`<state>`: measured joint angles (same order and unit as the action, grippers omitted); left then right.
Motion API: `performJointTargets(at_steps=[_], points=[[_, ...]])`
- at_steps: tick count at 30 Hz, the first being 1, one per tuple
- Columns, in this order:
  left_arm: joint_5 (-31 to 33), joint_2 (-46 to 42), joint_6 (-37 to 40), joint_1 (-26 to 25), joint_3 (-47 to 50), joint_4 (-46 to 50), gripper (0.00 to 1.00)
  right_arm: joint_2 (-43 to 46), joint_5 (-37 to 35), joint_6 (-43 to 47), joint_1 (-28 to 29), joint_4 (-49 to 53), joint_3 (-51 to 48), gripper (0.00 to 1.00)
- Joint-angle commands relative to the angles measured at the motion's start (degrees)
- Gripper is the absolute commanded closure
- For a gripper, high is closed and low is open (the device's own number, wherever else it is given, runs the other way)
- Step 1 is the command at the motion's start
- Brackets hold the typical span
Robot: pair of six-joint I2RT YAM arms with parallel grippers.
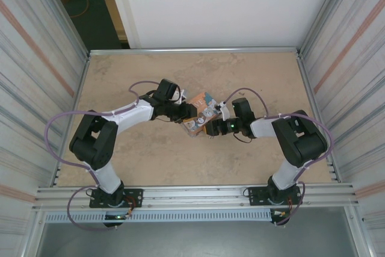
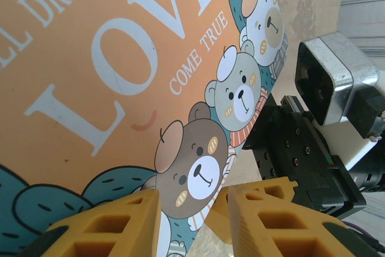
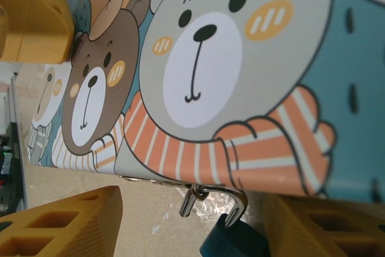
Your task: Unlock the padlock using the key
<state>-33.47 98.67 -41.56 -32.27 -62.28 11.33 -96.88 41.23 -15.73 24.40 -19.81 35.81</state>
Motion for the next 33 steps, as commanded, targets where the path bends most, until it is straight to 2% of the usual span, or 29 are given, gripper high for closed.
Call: performJointTargets(at_steps=[1, 22, 33], points=[[-0.54, -0.92, 0.77, -0.35, 0.93, 0.27, 0.64, -0.86, 2.06, 1.58, 0.04, -1.00, 1.46, 0.42], [-0.63, -0.92, 0.97, -0.40, 1.27, 0.36, 0.64, 0.19, 1.66, 1.49, -0.31, 1.24, 0.67, 0.64], [-0.54, -0.94, 0.90, -0.42, 1.64, 0.01, 0.64, 0.12, 1.72, 1.31, -0.41, 2.03, 0.68, 0.87]])
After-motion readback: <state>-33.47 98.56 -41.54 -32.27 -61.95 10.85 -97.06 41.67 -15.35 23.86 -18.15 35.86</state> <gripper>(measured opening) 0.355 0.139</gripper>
